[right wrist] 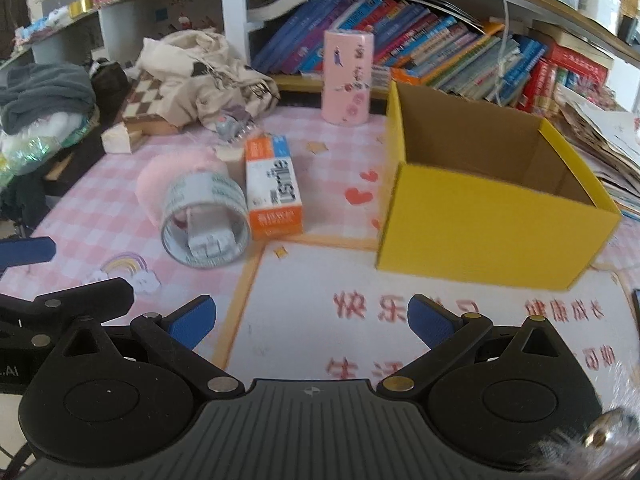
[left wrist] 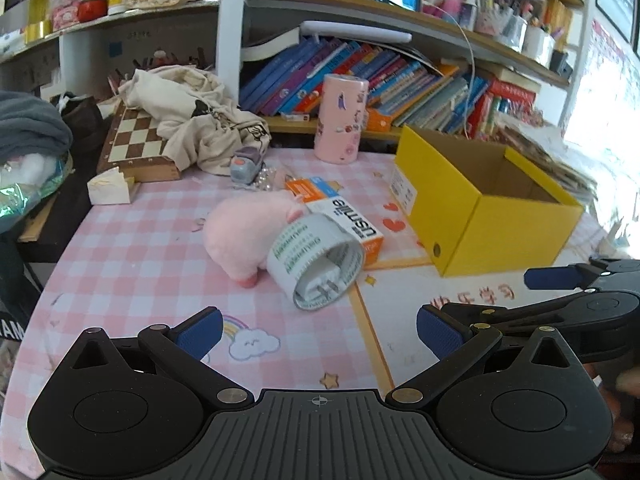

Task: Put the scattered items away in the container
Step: 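Move the right tool to the clear tape roll and close on it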

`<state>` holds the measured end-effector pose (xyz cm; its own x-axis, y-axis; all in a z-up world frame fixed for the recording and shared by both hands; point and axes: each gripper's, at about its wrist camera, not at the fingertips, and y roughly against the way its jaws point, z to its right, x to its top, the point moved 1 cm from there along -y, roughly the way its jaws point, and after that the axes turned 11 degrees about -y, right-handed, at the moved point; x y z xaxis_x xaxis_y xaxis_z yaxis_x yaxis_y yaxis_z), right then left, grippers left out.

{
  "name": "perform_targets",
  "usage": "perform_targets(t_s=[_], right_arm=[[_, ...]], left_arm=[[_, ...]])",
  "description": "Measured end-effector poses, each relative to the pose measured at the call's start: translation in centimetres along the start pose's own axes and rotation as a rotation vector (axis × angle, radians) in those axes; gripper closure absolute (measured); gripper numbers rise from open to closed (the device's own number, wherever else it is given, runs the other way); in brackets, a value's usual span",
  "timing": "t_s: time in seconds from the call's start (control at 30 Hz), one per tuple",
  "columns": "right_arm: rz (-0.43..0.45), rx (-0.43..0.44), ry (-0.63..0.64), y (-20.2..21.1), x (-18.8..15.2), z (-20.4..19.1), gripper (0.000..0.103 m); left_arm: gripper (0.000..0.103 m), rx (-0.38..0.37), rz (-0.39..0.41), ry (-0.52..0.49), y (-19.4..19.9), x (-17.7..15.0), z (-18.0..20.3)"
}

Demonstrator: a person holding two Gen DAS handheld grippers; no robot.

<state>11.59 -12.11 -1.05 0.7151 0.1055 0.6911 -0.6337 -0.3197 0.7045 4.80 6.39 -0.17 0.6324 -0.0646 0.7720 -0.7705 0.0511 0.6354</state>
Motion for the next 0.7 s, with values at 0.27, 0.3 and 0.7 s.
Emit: perform_targets(t_s=[0.27,0.3,0.7], right_arm=[[-0.063,0.166,0.086,-2.5,1.5,-1.9,0.003],[-0.067,0.181,0.105,-2.7,1.6,-2.3,0.003],[-0.083,0.245,0.209,-7.4,4.0,-5.7,0.002]], left_arm=[[0.0,0.058,0.01,0.153,-0.8,0.3,-3.2],[0.0,0.067,0.004,0.163,-1.0,0.2,-3.5],[0.0,0.234,-0.041,0.291,-1.0,-0.7,-7.0]])
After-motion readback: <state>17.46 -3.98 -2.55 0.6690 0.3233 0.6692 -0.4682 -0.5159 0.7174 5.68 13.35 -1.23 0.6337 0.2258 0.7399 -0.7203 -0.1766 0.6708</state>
